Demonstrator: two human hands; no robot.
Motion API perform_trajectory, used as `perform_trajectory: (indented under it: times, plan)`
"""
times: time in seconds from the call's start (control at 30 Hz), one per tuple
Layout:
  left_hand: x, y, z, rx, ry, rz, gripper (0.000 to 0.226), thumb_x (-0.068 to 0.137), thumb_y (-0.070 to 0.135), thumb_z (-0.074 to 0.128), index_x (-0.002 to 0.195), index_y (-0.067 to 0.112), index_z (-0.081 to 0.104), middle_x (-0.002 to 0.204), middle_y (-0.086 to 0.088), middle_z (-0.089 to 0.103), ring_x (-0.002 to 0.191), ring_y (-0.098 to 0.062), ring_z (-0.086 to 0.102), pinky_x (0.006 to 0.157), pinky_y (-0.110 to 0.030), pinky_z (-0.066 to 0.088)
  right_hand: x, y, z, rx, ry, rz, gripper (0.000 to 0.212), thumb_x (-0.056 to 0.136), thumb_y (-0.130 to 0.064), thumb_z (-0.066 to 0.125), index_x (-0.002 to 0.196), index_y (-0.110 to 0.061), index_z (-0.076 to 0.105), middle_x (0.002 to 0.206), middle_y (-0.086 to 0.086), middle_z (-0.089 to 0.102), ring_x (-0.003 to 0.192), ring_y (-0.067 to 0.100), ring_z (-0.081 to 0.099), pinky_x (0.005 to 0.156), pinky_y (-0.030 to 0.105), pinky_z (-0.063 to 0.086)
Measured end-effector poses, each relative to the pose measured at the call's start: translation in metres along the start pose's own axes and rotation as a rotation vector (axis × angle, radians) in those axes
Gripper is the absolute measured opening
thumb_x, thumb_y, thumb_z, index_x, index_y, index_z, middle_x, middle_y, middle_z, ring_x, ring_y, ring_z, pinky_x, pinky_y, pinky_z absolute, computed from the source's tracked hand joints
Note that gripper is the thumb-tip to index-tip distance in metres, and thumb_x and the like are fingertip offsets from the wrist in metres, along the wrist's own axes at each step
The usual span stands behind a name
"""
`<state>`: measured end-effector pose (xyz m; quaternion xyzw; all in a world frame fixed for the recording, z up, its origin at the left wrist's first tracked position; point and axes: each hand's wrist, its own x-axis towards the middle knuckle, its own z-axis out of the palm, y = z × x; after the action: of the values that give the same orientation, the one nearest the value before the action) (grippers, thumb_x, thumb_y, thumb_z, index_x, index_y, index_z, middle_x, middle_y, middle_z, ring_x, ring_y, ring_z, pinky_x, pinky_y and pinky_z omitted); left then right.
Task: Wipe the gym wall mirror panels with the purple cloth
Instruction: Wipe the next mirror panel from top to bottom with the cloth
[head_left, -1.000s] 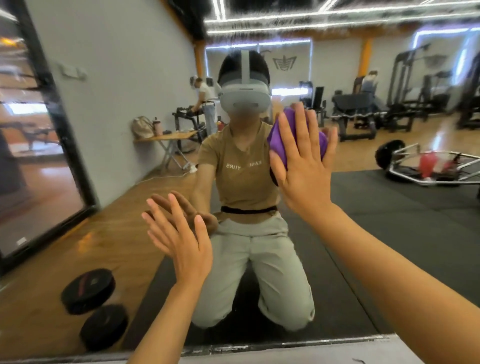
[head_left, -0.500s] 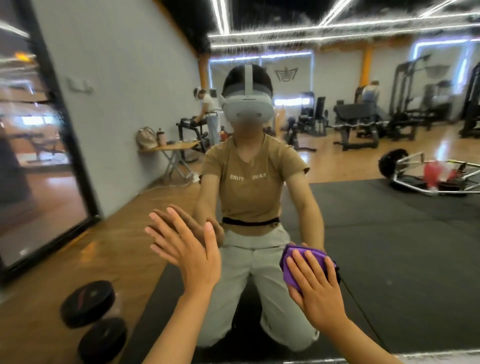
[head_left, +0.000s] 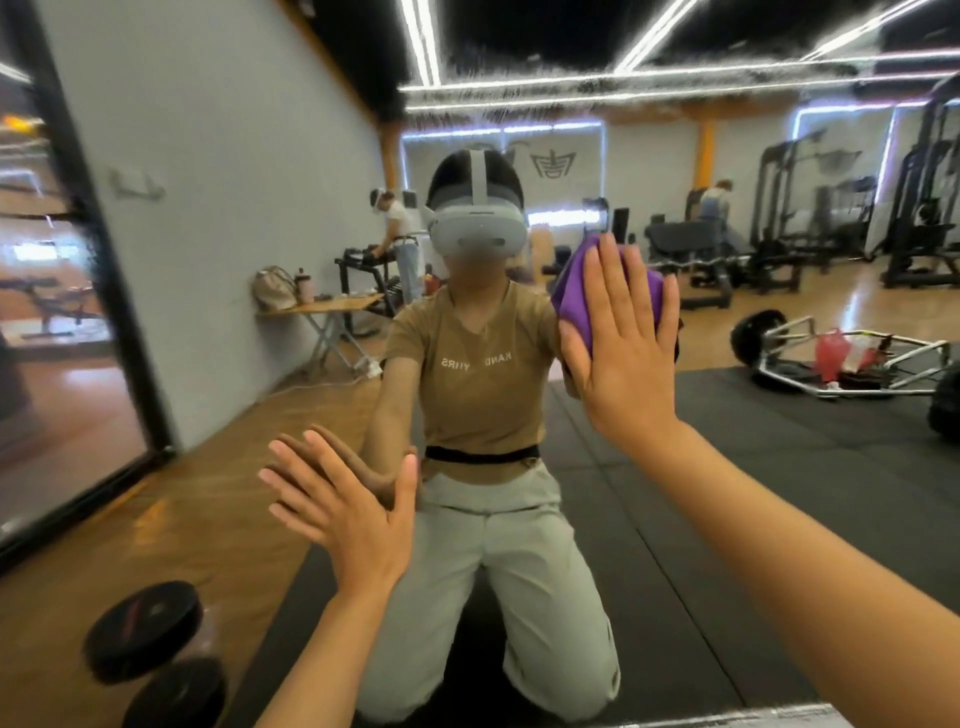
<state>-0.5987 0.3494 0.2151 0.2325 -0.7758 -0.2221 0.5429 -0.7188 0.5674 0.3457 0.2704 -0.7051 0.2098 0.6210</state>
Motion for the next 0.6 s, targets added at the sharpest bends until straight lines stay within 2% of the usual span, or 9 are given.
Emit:
perform_trajectory:
  times: [0.07, 0.17, 0.27, 0.37, 0.47, 0.6]
  plan:
    - [0.001, 0.002, -0.001, 0.013, -0.006, -0.005, 0.115, 0.080, 0.093, 0.024, 0.159, 0.019, -0.017, 0.165, -0.023, -0.015, 0.150, -0.043, -0.017, 0.117, -0.060, -0.012, 0.018, 0.003, 0.000, -0.004, 0.037, 0.013, 0.060, 0.110, -0.041, 0.023, 0.156, -0.004, 0.030, 0.162, 0.015, 0.032, 0.150, 0.029, 0.023, 0.124, 0.047, 0.004]
    - [0.000, 0.003, -0.005, -0.005, -0.013, -0.001, 0.117, 0.076, 0.096, 0.026, 0.157, 0.025, -0.021, 0.165, -0.019, -0.017, 0.151, -0.042, -0.017, 0.118, -0.060, -0.010, 0.000, 0.001, 0.003, 0.024, 0.053, 0.010, 0.056, 0.110, -0.038, 0.027, 0.155, -0.004, 0.031, 0.162, 0.013, 0.031, 0.151, 0.028, 0.025, 0.125, 0.049, 0.010]
    - [-0.002, 0.007, -0.008, 0.001, -0.002, 0.082, 0.106, 0.083, 0.089, 0.026, 0.159, 0.028, -0.016, 0.166, -0.012, -0.019, 0.153, -0.034, -0.016, 0.119, -0.058, -0.010, -0.056, 0.007, 0.007, 0.018, 0.008, -0.074, 0.056, 0.110, -0.038, 0.032, 0.158, -0.010, 0.025, 0.164, 0.007, 0.025, 0.153, 0.024, 0.021, 0.125, 0.051, 0.012]
    - [-0.001, 0.016, -0.005, -0.007, -0.002, 0.216, 0.085, 0.095, 0.065, 0.034, 0.161, 0.029, -0.005, 0.168, -0.008, -0.016, 0.155, -0.027, -0.015, 0.118, -0.060, -0.010, -0.121, 0.018, 0.007, -0.044, -0.072, -0.182, 0.060, 0.108, -0.039, 0.034, 0.161, -0.017, 0.018, 0.169, -0.002, 0.012, 0.156, 0.018, 0.012, 0.126, 0.048, 0.008]
    - [-0.002, 0.028, 0.000, -0.002, 0.014, 0.317, 0.074, 0.098, 0.045, 0.038, 0.162, 0.023, 0.006, 0.169, -0.007, -0.011, 0.156, -0.028, -0.008, 0.119, -0.061, -0.008, -0.176, 0.027, 0.002, -0.080, -0.165, -0.232, 0.060, 0.109, -0.040, 0.027, 0.163, -0.020, 0.011, 0.170, -0.006, 0.005, 0.156, 0.016, 0.009, 0.126, 0.046, 0.006]
    - [-0.006, 0.052, 0.005, 0.023, -0.015, 0.412, 0.074, 0.098, 0.048, 0.039, 0.161, 0.021, 0.014, 0.170, -0.008, -0.006, 0.156, -0.031, -0.003, 0.120, -0.054, -0.014, -0.204, 0.034, -0.002, -0.111, -0.234, -0.231, 0.058, 0.111, -0.042, 0.017, 0.163, -0.019, 0.007, 0.170, -0.005, 0.001, 0.156, 0.015, 0.004, 0.125, 0.045, 0.005]
